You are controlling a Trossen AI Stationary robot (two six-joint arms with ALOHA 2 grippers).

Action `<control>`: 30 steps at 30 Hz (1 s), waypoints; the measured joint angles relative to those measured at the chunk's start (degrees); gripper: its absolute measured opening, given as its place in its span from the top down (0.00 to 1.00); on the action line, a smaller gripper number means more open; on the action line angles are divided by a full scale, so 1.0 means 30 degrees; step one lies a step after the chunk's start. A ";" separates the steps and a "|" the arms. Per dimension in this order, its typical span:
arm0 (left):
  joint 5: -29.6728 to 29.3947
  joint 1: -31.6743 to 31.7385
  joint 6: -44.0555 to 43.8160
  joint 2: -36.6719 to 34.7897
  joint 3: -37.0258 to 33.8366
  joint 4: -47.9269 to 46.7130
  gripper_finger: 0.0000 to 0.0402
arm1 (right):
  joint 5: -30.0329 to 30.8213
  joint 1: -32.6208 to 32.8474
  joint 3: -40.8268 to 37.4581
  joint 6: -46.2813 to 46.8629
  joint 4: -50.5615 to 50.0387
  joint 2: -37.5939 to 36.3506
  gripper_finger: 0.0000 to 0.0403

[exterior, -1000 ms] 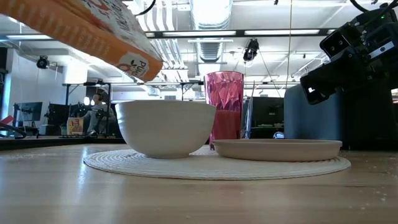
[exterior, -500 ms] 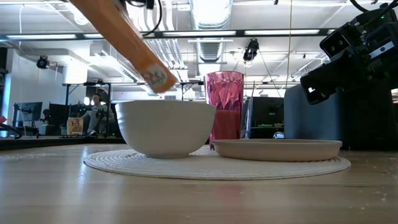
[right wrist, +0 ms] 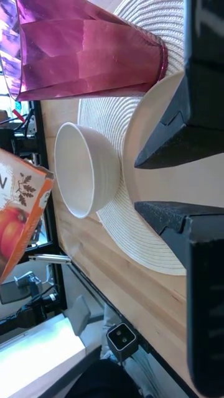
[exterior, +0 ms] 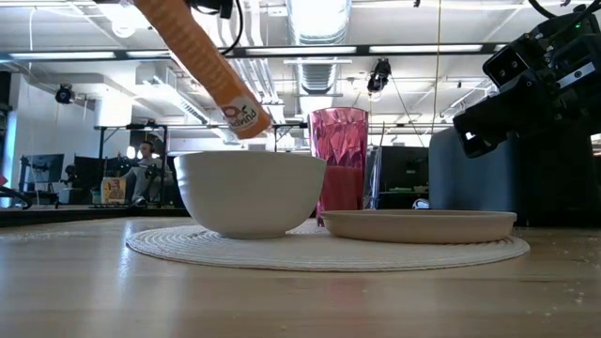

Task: Arrange a breakfast setting
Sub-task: Pour the cereal from the cereal box into the white bowl

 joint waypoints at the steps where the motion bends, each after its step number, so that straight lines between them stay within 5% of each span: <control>1: -0.0013 -0.0078 -0.0007 -0.0066 0.0000 0.0000 0.98 | 0.0000 -0.0002 0.0005 0.0000 0.0000 0.0000 0.80; 30: 0.0824 -0.1128 -0.4240 -0.0382 -0.0007 0.0138 1.00 | 0.0000 -0.0006 -0.0002 0.0000 0.0000 0.0000 0.81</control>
